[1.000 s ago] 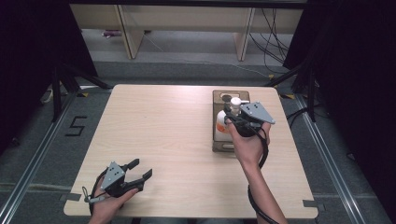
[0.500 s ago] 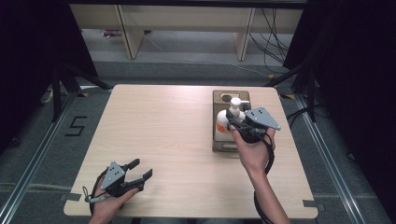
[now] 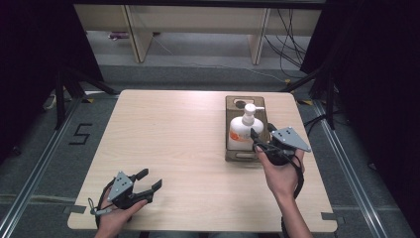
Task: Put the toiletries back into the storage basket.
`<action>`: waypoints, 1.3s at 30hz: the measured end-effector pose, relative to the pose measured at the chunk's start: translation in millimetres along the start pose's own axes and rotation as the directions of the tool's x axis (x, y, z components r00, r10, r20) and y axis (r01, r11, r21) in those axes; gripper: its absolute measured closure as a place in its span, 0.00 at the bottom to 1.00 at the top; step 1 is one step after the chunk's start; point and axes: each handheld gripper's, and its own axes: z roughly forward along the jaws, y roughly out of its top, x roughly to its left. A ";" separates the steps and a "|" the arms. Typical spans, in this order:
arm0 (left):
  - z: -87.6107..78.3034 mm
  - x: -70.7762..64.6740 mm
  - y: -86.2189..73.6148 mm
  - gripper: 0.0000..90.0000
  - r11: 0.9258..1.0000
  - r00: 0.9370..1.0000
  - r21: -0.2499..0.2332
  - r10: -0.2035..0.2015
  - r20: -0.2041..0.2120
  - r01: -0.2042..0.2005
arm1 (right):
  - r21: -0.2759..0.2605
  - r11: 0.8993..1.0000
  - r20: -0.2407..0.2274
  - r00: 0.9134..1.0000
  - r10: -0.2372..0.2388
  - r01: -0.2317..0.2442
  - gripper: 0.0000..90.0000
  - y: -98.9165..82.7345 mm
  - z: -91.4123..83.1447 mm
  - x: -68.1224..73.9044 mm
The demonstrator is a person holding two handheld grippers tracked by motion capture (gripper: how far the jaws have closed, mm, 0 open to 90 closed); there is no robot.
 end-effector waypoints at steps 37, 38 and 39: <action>-0.2 0.3 -1.7 0.35 1.000 0.999 0.000 -0.026 -0.022 0.026 | 0.144 0.984 0.071 0.993 0.092 -0.101 0.45 -108.1 -24.3 -42.0; 0.1 0.8 -1.6 0.35 1.000 1.000 -0.003 -0.017 -0.019 0.017 | 0.138 0.985 0.068 0.993 0.099 -0.108 0.46 -112.8 -24.5 -42.4; 0.1 0.4 -1.6 0.35 1.000 1.000 -0.003 -0.018 -0.018 0.018 | 0.145 0.981 0.085 0.990 0.117 -0.128 0.46 -114.5 -25.9 -40.0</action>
